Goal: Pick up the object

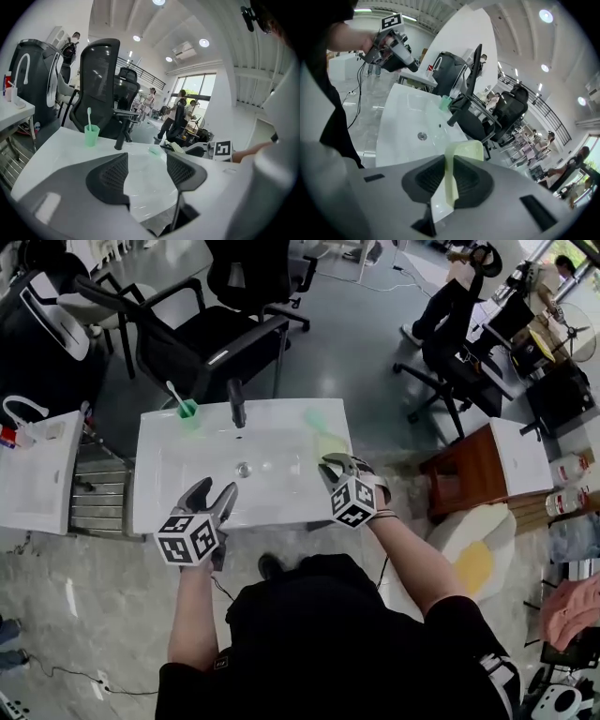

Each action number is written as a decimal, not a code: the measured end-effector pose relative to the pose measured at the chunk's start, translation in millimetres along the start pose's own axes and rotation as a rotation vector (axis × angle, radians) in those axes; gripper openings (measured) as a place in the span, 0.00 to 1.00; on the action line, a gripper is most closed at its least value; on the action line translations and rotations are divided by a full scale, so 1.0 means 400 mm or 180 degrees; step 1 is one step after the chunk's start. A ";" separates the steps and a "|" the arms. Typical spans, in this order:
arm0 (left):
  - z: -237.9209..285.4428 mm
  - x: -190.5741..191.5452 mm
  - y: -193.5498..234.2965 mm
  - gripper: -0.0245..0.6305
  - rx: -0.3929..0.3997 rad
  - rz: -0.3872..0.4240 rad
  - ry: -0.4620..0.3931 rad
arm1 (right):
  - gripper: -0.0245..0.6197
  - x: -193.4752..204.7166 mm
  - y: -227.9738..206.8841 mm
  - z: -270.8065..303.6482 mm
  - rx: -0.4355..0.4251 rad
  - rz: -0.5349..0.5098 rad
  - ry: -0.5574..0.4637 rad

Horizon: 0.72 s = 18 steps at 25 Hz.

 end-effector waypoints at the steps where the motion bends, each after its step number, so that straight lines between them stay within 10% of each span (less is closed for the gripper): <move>1: 0.006 -0.005 -0.011 0.44 0.0017 0.0038 -0.0009 | 0.14 0.004 -0.002 -0.017 0.0028 0.0030 -0.0017; 18: -0.014 -0.057 -0.283 0.39 -0.0022 0.0588 -0.0231 | 0.14 0.047 -0.056 -0.350 0.0444 0.0847 -0.0736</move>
Point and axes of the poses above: the fingertips, and each gripper's own axes: z forward along the fingers, y to its left, x out of its underside, the point moved 1 cm from there along -z, backward along the fingers, and after that the axes turned 10 degrees about -y, right-handed, at the moved point
